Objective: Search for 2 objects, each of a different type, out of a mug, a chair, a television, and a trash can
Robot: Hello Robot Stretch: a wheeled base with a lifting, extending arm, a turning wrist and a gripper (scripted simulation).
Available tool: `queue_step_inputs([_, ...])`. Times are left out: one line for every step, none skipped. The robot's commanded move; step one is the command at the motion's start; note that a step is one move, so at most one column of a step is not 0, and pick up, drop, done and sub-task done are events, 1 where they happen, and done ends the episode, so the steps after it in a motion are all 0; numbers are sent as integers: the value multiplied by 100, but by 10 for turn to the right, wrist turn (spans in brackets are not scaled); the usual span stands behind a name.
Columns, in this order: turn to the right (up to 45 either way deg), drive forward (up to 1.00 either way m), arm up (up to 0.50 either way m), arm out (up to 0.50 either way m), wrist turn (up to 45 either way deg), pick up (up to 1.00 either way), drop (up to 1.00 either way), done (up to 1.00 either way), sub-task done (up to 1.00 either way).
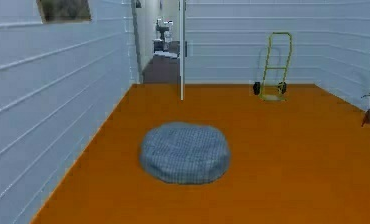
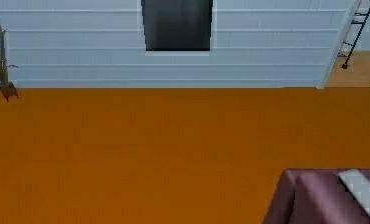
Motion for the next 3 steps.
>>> queue_step_inputs([450, 0, 0, 0, 0, 0, 0, 0, 0])
queue_step_inputs([420, 0, 0, 0, 0, 0, 0, 0, 0])
queue_step_inputs([0, 95, 0, 0, 0, 0, 0, 0, 0])
